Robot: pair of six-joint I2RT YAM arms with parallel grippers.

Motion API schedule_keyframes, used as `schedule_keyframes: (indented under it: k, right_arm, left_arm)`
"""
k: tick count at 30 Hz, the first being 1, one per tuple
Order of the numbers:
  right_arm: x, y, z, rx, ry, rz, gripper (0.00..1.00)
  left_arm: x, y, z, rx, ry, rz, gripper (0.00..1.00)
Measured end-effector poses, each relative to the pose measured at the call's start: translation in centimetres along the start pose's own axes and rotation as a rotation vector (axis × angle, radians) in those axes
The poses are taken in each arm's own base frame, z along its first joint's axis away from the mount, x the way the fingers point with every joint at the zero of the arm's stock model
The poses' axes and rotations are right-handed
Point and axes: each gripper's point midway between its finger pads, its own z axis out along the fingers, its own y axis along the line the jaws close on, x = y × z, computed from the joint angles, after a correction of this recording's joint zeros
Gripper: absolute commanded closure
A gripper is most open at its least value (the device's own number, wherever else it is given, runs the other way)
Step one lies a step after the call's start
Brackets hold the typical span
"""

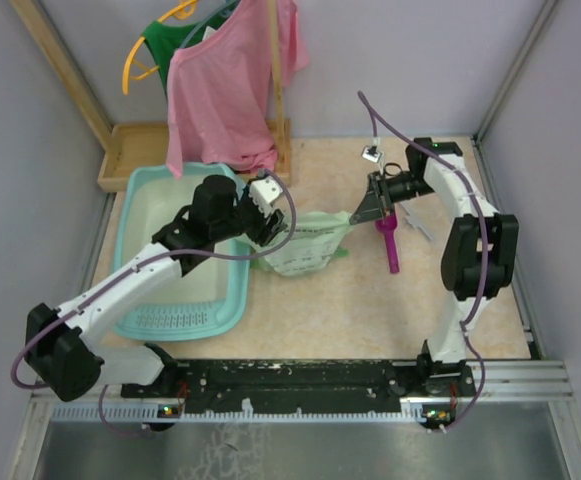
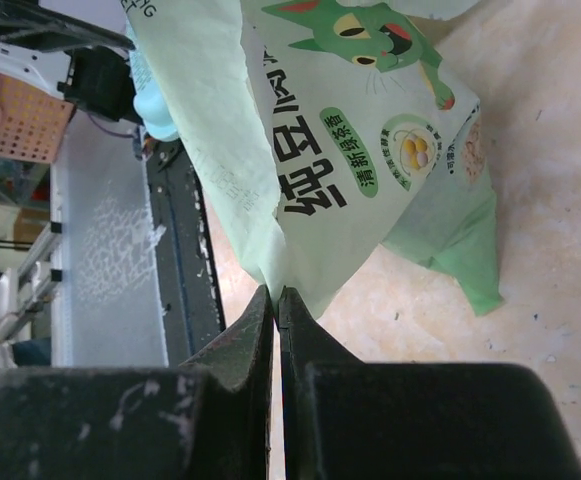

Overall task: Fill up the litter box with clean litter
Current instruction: Open the cat litter bag at the center of the board.

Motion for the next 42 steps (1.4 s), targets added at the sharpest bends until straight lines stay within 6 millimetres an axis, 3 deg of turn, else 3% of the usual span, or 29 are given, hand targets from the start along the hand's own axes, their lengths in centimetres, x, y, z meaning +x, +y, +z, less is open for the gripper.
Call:
schedule_keyframes:
  k: [3,10,20,24,29,33,35,37,42]
  right_arm:
    - [0.0,0.1,-0.1,0.034,-0.011,-0.054,1.00]
    - [1.2,2.1,-0.9,0.212,-0.054,-0.254,1.00]
    - [-0.7,0.5,-2.6,0.417,-0.113,-0.377,1.00]
    - [-2.1,0.1,-3.7,0.463,-0.134,-0.419,1.00]
    - [-3.1,1.2,-5.2,0.517,-0.150,-0.525,1.00]
    - [-2.4,2.6,-5.0,0.496,-0.162,-0.568,1.00]
    - [-1.6,2.6,-4.7,0.484,-0.160,-0.544,0.75]
    - [-1.2,2.3,-4.4,0.481,-0.160,-0.507,0.58]
    - [-1.1,2.4,-3.8,0.424,-0.119,-0.447,0.47]
  left_arm:
    - [-1.2,0.6,-0.5,-0.034,-0.041,-0.002,0.20]
    - [-4.5,1.8,-2.7,-0.107,-0.144,0.011,0.15]
    - [-4.4,1.8,-1.6,-0.077,-0.085,0.021,0.09]
    - [-4.4,1.7,-1.6,-0.068,-0.074,0.033,0.02]
    - [-3.7,2.8,-1.9,-0.107,-0.043,0.061,0.01]
    - [-3.8,4.5,-2.4,-0.156,-0.038,0.054,0.01]
    - [-3.9,5.3,-2.6,-0.183,-0.040,0.046,0.00]
    - [-3.8,6.0,-2.9,-0.210,-0.037,0.033,0.00]
    - [-4.3,5.9,-2.4,-0.138,-0.003,-0.020,0.00]
